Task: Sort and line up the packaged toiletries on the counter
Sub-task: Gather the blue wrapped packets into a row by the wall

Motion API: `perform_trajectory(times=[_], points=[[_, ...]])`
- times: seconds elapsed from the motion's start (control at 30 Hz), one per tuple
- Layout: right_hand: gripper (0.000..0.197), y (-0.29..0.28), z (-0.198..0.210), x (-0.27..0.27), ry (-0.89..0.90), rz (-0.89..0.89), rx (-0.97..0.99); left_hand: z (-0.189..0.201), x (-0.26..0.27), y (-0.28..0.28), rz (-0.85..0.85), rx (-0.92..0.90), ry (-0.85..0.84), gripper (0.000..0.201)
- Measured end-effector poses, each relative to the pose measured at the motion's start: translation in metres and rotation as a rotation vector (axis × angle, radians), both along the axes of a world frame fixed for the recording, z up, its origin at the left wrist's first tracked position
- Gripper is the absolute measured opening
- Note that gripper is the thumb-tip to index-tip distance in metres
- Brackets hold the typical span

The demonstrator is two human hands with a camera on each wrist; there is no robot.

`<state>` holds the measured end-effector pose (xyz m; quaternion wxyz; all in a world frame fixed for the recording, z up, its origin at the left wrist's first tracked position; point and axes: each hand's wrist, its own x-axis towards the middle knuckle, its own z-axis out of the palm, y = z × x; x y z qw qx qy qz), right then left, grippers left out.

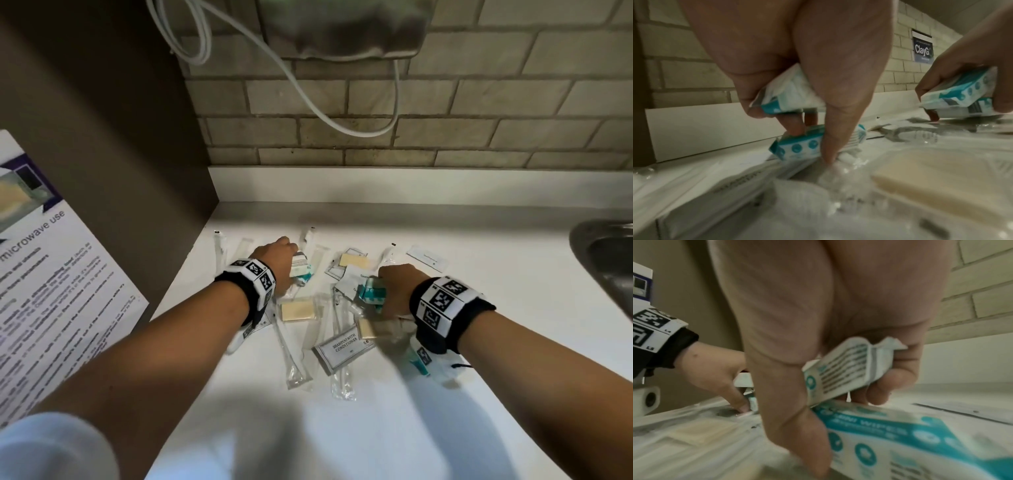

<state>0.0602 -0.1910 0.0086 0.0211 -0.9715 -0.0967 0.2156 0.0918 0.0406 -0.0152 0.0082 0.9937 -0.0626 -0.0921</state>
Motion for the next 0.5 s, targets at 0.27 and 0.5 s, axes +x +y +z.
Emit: perform_trajectory(times=[0.27, 0.5], points=[[0.064, -0.023, 0.02, -0.027, 0.037, 0.021, 0.074, 0.018, -0.023, -0.033, -0.115, -0.139, -0.122, 0.048], [0.07, -0.057, 0.006, -0.061, 0.112, 0.095, -0.125, 0.03, -0.044, -0.047, -0.181, -0.199, -0.175, 0.052]])
